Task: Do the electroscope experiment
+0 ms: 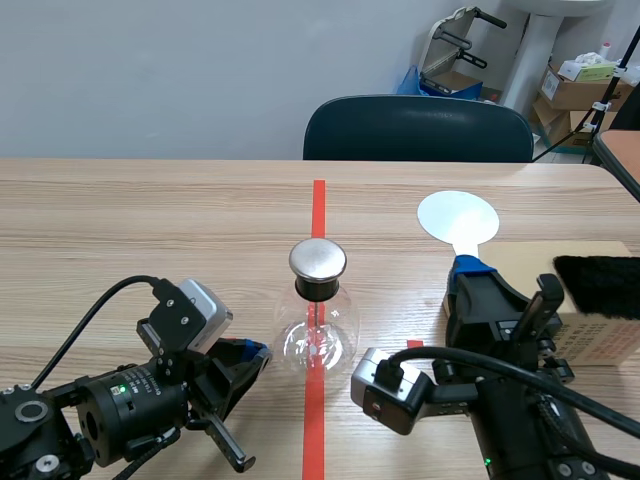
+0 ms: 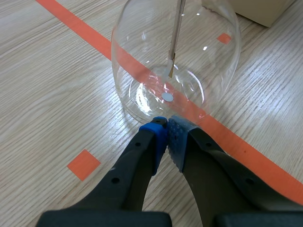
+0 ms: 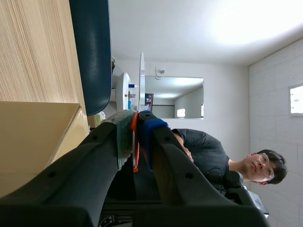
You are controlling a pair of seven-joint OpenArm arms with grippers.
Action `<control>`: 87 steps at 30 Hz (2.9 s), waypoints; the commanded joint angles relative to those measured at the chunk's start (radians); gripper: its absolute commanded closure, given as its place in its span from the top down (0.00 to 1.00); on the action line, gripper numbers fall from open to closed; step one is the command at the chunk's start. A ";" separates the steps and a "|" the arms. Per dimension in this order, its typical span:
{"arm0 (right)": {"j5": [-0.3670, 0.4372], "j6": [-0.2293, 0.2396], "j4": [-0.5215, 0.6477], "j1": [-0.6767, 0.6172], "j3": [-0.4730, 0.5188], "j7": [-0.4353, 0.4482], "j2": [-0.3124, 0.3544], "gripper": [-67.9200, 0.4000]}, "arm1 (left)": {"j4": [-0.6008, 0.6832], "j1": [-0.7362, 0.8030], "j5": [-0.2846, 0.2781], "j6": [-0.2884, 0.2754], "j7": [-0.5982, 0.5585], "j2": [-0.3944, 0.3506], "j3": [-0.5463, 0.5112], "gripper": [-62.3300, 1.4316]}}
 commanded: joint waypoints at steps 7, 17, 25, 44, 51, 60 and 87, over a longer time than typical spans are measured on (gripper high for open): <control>-0.004 -0.014 0.018 0.007 0.004 -0.004 0.005 0.02 | 0.011 -0.006 -0.006 -0.002 -0.010 0.007 0.005 0.09; -0.004 -0.014 0.018 0.007 0.004 -0.004 0.005 0.02 | 0.011 -0.006 -0.006 -0.002 -0.010 0.007 0.005 0.09; -0.004 -0.014 0.018 0.007 0.004 -0.004 0.005 0.02 | 0.011 -0.006 -0.007 -0.002 -0.010 0.007 0.005 0.09; -0.004 -0.014 0.018 0.007 0.004 -0.005 0.005 0.02 | 0.011 -0.006 -0.007 -0.002 -0.011 0.007 0.005 0.09; -0.004 -0.014 0.018 0.007 0.004 -0.005 0.005 0.02 | 0.011 -0.006 -0.007 -0.002 -0.011 0.007 0.005 0.09; -0.004 -0.014 0.018 0.007 0.004 -0.005 0.005 0.02 | 0.011 -0.006 -0.007 -0.002 -0.010 0.007 0.005 0.09; -0.004 -0.019 0.018 0.007 0.003 0.385 0.005 0.02 | 0.011 -0.006 -0.007 -0.002 -0.010 0.008 0.005 0.09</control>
